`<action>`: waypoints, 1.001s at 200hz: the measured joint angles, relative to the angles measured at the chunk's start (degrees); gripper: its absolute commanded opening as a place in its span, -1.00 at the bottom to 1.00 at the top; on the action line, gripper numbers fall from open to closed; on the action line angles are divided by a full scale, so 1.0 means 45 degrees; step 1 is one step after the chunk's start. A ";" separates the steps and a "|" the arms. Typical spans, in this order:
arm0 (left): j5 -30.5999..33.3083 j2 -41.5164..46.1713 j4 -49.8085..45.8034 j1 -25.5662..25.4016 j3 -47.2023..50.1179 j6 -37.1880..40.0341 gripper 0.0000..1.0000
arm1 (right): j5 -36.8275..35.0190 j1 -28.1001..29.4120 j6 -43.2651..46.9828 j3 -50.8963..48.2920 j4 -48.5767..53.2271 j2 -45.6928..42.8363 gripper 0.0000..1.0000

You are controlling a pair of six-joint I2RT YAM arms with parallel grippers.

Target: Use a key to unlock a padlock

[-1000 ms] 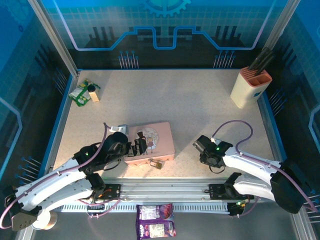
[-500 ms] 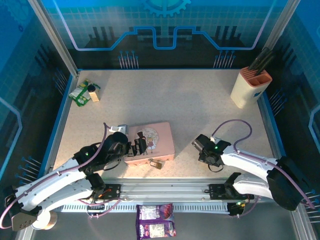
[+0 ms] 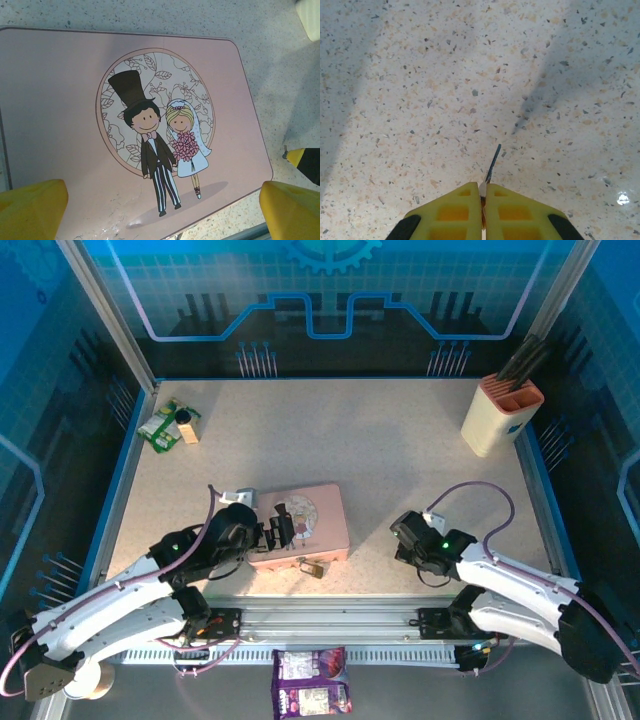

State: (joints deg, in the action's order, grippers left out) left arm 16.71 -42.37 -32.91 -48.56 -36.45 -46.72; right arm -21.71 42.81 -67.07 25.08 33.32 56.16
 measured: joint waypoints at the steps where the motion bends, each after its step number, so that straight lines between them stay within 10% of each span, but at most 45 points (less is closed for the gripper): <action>1: 0.0000 0.0000 0.0005 0.0000 0.0000 0.0000 0.99 | 0.0000 0.0000 0.0005 0.0000 -0.0005 0.0000 -0.92; 107: -0.0102 -0.0369 0.0529 0.0000 -0.0034 -0.0311 0.99 | 0.0306 0.0282 0.3133 -0.0005 -0.1865 -0.2574 -1.00; 200: -0.1520 -0.2579 0.2215 0.0000 -0.2613 -0.0466 0.67 | -0.0272 0.5124 1.1055 -0.0690 -1.0734 -0.1511 -1.00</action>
State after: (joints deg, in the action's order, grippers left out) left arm 9.87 -53.98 -22.94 -48.56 -48.21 -48.82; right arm -22.94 65.87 -17.32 21.98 -14.98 49.36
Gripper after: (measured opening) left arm 0.881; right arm 0.065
